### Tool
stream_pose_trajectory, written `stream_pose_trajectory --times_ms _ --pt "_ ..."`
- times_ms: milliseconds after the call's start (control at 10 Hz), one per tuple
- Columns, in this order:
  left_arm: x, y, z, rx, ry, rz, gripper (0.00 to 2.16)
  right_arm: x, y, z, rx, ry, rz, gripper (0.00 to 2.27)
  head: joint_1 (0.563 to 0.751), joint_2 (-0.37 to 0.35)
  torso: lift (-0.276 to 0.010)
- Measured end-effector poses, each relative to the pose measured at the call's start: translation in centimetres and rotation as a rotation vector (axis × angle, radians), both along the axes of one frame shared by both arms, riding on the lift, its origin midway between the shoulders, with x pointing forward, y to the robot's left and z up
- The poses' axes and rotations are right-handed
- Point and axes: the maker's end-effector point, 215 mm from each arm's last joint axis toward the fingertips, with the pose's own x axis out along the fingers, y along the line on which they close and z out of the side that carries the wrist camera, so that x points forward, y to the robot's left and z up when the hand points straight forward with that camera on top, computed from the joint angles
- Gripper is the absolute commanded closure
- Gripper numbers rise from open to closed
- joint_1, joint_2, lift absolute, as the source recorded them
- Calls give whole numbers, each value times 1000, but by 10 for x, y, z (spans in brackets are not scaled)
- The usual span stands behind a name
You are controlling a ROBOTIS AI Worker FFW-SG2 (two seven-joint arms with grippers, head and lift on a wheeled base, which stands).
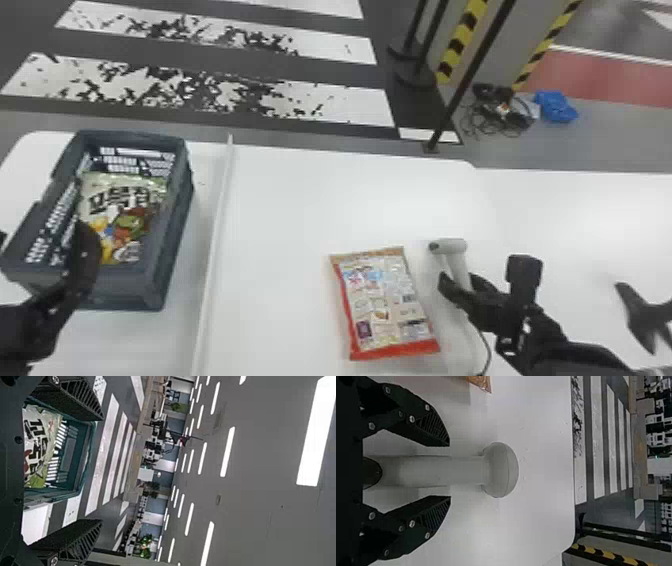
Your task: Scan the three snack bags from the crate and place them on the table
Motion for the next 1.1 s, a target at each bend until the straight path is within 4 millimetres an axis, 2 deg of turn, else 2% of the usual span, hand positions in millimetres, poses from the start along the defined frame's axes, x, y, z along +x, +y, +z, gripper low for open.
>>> stream_pose_trajectory --times_ms 200,400,800,1000,1100 --pt "0 -1 1 -1 -2 -1 76 -4 5 -4 11 29 -3 2132 695 -198 -37" --pt "0 -2 1 -2 -2 -3 76 -16 4 2 -32 3 -46 2189 695 -202 -37" --pt "4 -1 1 6 0 -5 76 -57 19 51 -46 -135 -103 2189 695 -195 -37" --pt "8 -4 -2 24 14 -3 76 -85 36 76 -20 -166 -73 2189 695 -177 -37" --pt "10 -6 -4 26 20 -7 76 -98 45 81 -8 -161 -58 2189 695 -169 -37"
